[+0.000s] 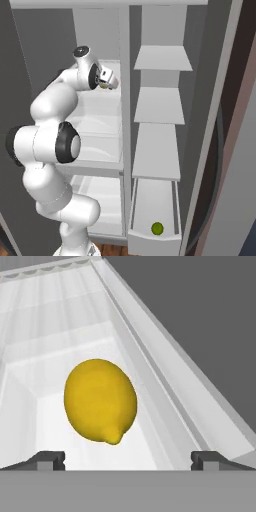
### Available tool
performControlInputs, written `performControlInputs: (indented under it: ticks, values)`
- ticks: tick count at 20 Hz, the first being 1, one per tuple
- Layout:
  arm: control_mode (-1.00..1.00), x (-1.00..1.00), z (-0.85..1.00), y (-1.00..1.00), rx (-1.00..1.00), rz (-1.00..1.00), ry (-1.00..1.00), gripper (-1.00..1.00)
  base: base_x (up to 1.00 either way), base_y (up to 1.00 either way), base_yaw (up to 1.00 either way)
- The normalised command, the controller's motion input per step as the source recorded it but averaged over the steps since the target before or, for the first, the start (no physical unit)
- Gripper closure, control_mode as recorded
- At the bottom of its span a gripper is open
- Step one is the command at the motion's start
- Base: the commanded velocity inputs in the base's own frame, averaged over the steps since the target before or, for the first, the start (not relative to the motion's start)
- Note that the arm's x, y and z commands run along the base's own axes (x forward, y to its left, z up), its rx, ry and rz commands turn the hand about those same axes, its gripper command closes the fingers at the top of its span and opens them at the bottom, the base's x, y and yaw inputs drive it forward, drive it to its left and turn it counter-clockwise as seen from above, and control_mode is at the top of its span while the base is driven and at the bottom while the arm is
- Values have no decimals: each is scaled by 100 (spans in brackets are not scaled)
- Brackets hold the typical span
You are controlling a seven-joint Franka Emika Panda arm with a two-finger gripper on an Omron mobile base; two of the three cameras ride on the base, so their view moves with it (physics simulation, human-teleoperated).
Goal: Take the lime and lemon from the fridge shelf and place them in the freezer drawer to begin freezing them.
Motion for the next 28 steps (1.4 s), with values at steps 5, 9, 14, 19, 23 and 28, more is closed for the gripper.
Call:
performControlInputs:
  ticks: [5, 9, 14, 19, 23, 28]
  values:
    - [-100, 38, 0, 0, 0, -4, 0, -100, 0, 0, 0]
    - [-100, 38, -4, 0, 0, -3, 0, -100, 0, 0, 0]
    - [-100, 30, -11, 2, 0, -2, 0, -100, 0, 0, 0]
    - [-100, 17, -18, 0, 0, -1, 0, -100, 0, 0, 0]
    - [-100, -17, -44, 0, 0, 0, 0, 100, 0, 0, 0]
    - [-100, -22, -30, 0, 1, 0, 0, 100, 0, 0, 0]
